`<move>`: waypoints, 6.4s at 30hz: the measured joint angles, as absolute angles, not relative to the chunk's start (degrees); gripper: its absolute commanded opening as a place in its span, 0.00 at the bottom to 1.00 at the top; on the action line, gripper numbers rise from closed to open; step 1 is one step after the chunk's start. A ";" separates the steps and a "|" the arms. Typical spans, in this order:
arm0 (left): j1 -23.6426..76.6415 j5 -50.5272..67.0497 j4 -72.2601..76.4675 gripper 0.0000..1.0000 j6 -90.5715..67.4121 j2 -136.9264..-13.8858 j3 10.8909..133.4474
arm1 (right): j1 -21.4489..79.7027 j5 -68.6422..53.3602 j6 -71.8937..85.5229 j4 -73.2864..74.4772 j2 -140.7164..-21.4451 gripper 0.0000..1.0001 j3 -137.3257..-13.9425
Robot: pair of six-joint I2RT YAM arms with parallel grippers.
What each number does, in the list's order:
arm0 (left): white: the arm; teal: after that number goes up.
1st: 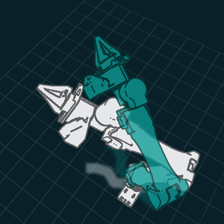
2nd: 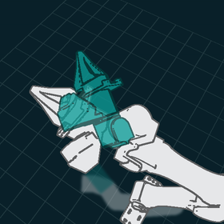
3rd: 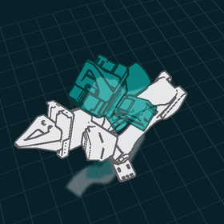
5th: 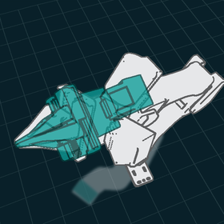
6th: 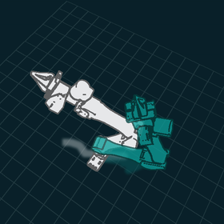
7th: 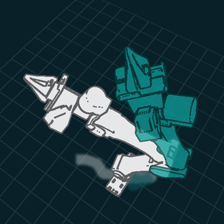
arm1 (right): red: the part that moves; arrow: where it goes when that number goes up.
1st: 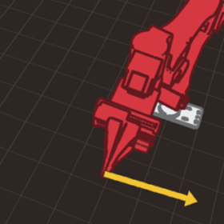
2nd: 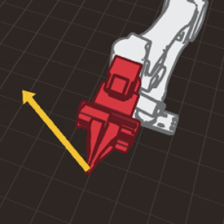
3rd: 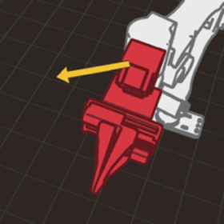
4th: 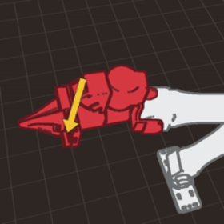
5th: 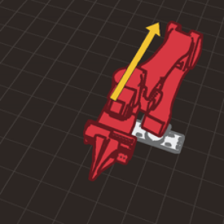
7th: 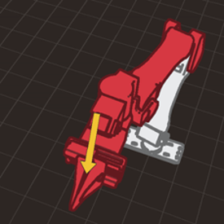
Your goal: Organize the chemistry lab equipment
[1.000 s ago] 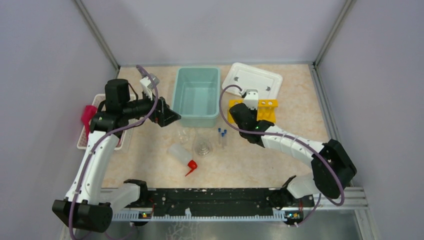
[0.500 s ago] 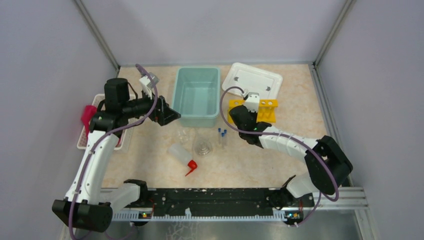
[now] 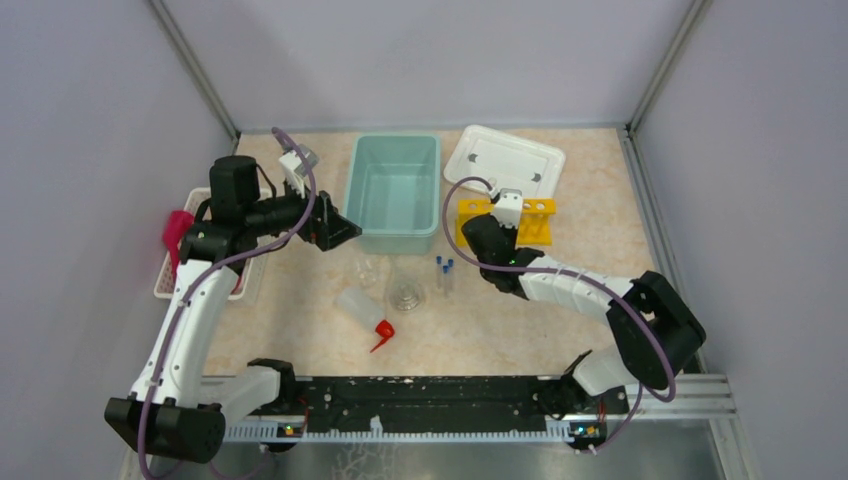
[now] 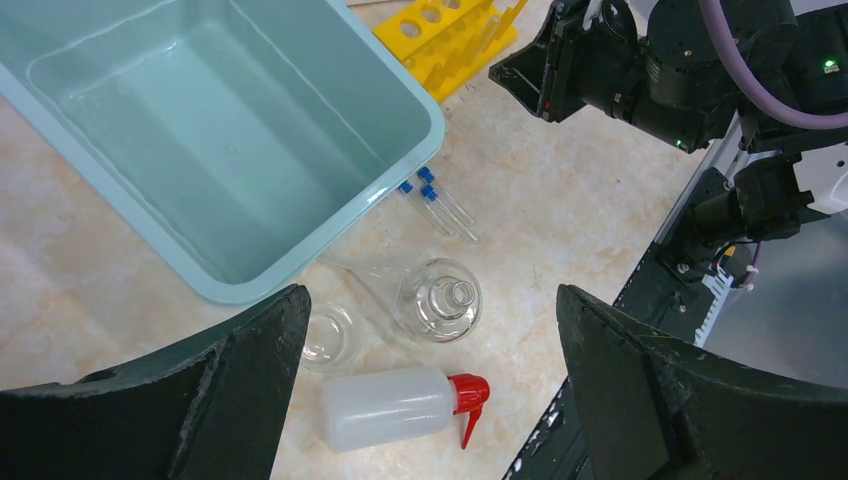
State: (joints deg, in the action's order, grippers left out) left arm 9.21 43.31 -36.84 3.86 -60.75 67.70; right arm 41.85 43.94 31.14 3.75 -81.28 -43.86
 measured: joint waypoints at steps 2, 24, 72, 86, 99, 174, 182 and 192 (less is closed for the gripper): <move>9.21 43.20 -36.84 0.99 3.86 -60.75 67.70 | 41.82 44.03 31.07 2.76 -81.30 0.00 -43.75; 9.21 42.63 -36.82 0.99 3.86 -60.97 68.18 | 41.80 42.63 31.79 -0.89 -82.56 0.24 -41.10; 9.15 40.07 -37.85 0.99 1.96 -61.73 71.33 | 47.83 19.44 40.75 19.29 -93.56 0.22 -56.80; 9.15 40.14 -38.22 0.99 2.17 -61.76 71.57 | 46.15 19.40 41.80 18.06 -97.08 0.21 -57.08; 9.15 40.16 -38.68 0.99 2.46 -61.78 71.57 | 45.43 19.57 42.13 17.08 -99.61 0.20 -57.14; 9.21 58.43 -36.73 0.02 7.18 -60.36 66.11 | 60.10 13.52 44.10 20.82 -86.98 0.45 -94.21; 9.21 57.67 -38.09 0.02 10.74 -59.68 66.11 | 57.23 3.97 40.84 30.15 -91.44 0.44 -104.53; 9.21 56.84 -39.48 0.02 12.99 -59.13 66.11 | 57.19 -1.98 37.63 36.95 -95.74 0.35 -108.71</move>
